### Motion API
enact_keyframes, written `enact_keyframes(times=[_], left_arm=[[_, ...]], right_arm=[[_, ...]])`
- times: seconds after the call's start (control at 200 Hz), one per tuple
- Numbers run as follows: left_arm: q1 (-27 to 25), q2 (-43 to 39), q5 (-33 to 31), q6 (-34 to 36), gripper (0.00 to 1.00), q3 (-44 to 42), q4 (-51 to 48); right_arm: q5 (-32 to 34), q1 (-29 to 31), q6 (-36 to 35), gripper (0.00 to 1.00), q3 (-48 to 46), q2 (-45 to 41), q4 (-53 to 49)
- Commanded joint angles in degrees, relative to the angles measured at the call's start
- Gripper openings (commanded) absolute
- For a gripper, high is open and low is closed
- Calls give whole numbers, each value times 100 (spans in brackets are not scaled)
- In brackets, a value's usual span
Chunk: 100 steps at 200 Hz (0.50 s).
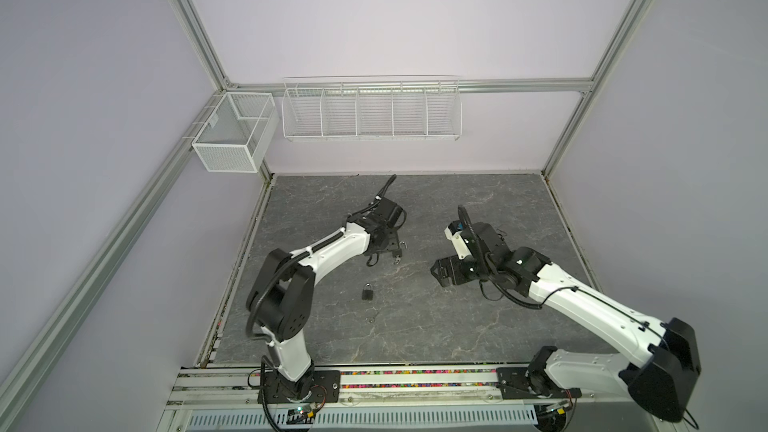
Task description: Unlock with the key
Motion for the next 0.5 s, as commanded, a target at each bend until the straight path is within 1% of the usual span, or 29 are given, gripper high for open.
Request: enact_keyframes(times=[0.0,0.17,0.32,0.415,0.495], left_arm=[[212,-883,117,-98,67,-615,415],[466,-2305,136,137,67,-1377,458],[814,-3574,218,-4,66,-2094,579],[923,-4371,250,-56,66,-2482,606],[946,-4784,198,-113,66,-2603,373]], right_arm=[[403,480,397,97,328,464,-96],[1019,1356,1076,97,586,1189,127],[1366,1931,1554,96,1104,2057,96],[1601,2169,1921,95,1333,2498,86],[1677,2304,2193,95,1407,2763,196]])
